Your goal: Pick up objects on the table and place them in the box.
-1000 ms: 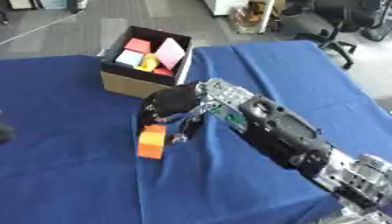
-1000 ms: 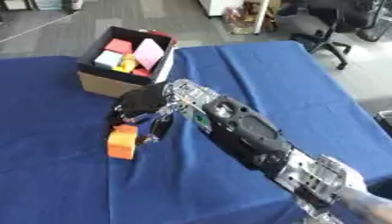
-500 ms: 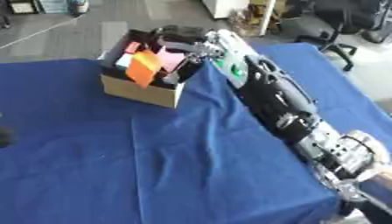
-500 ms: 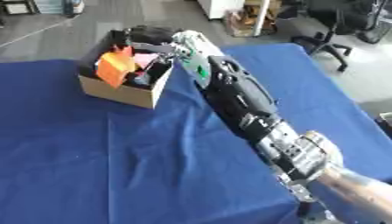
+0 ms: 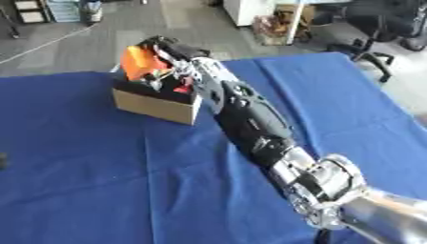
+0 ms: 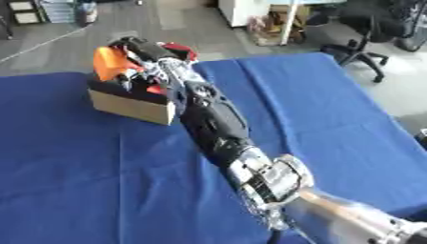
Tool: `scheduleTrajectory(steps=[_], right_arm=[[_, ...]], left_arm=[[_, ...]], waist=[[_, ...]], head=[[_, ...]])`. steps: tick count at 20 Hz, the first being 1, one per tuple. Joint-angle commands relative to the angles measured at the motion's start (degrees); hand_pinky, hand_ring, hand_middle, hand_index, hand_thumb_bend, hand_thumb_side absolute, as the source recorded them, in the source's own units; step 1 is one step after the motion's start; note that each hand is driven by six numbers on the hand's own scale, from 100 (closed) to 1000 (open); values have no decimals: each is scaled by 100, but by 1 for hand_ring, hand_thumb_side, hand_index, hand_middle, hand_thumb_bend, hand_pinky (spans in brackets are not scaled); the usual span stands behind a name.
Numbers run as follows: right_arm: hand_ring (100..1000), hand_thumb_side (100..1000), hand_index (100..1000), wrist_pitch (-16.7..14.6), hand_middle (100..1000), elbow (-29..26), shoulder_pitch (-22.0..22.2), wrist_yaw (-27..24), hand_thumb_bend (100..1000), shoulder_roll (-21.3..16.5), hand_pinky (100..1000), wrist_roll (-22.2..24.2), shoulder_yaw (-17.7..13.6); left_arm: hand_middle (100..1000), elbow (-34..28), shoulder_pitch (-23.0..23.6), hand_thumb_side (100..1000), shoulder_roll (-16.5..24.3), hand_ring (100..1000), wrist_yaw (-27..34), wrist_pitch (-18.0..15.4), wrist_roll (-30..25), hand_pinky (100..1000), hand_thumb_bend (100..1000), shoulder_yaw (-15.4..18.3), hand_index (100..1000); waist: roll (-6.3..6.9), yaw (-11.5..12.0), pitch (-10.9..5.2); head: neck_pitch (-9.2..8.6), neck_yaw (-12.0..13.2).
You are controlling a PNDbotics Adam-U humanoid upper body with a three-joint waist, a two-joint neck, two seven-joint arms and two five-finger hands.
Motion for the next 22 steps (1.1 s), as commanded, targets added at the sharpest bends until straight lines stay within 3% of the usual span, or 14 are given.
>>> scheduleTrajectory(steps=[1,7,12,13,16,19,22], right_arm=[[882,322,1000,488,916,16,-151,387,190,-35,919,-221,-39],[916,308,1000,413,967,-139,-151,793,408,-132,941,-380,70],[923,162,1000,96,976,-391,-117,733,369,-260,944,-248,163],[919,100,1000,0,972,-527,-92,590,334,-324,940,-218,209],[900,100,1000,-358,950,-1214,147,-264,215,-631,925,-153,415],[869,100,1000,-499,912,-2090,612,-1406,100,-1044,903,-129,640],[853,100,1000,-478,891,-3062,1318,-2605,100,-1436,887,-176,750]], left_arm=[[632,-99,-84,782,30,680,38,-4,-18,793,100,9,867],[632,-101,-73,782,32,680,41,3,-8,794,100,20,866],[631,-100,-56,782,39,680,38,3,3,794,100,37,866],[630,-98,-42,782,43,680,35,5,11,794,100,46,866],[630,-87,18,783,63,680,18,11,38,794,100,76,866],[630,-87,52,784,72,680,12,15,62,794,100,98,866],[631,-90,92,787,86,682,3,21,106,795,100,130,865]], waist=[[101,2,4],[79,-38,-17],[78,-88,-32],[74,-106,-43],[32,-202,-92],[-30,-294,-122],[-89,-380,-112]], head=[[-80,-22],[-74,51],[-29,144],[-4,196],[109,429],[183,618],[257,883]])
